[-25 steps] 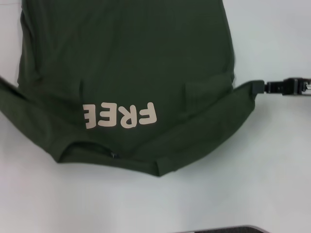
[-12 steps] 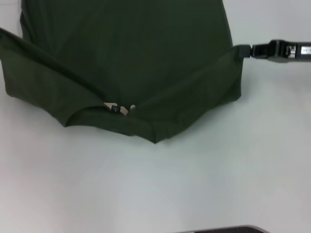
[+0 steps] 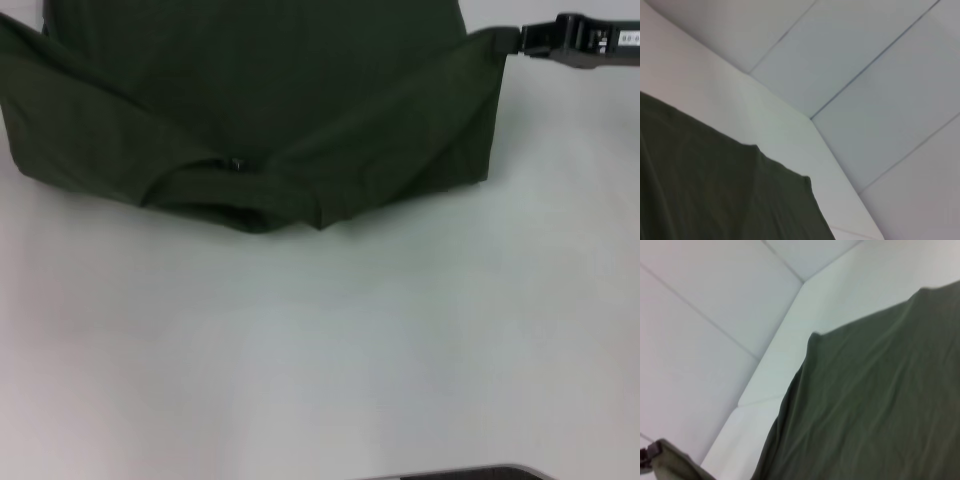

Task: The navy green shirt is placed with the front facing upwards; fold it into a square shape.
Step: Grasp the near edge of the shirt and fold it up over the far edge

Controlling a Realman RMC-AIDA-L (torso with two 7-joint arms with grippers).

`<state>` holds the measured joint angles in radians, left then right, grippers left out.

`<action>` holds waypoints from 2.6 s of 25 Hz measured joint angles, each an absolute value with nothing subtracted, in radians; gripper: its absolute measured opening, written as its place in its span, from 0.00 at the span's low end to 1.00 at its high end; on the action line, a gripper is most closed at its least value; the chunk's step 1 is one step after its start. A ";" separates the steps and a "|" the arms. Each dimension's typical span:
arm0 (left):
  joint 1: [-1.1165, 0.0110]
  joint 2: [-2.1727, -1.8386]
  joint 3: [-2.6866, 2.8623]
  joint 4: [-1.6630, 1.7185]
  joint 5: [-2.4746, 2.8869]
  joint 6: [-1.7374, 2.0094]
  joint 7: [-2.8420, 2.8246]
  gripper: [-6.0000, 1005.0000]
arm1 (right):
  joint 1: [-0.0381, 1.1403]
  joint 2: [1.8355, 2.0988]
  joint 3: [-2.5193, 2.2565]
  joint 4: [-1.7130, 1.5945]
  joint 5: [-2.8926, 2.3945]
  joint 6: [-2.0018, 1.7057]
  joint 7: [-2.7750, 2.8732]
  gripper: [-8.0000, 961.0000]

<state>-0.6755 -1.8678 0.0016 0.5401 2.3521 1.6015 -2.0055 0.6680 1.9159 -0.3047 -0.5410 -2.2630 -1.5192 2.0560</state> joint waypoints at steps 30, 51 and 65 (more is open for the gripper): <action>-0.768 -1.872 0.042 0.439 2.270 1.362 -1.975 0.04 | 0.759 1.928 -0.397 -0.530 -2.184 -1.306 2.083 0.01; -0.747 -1.871 0.043 0.445 2.245 1.374 -1.964 0.04 | 0.800 1.928 -0.460 -0.529 -2.159 -1.525 2.135 0.01; -0.735 -1.875 0.043 0.440 2.232 1.373 -1.960 0.04 | 0.775 1.916 -0.468 -0.504 -2.146 -1.441 2.178 0.01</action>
<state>-0.7351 -1.8754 0.0429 0.4401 2.2324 1.3733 -1.9599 0.7748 1.9163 -0.4675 -0.5036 -2.1460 -1.4412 2.1775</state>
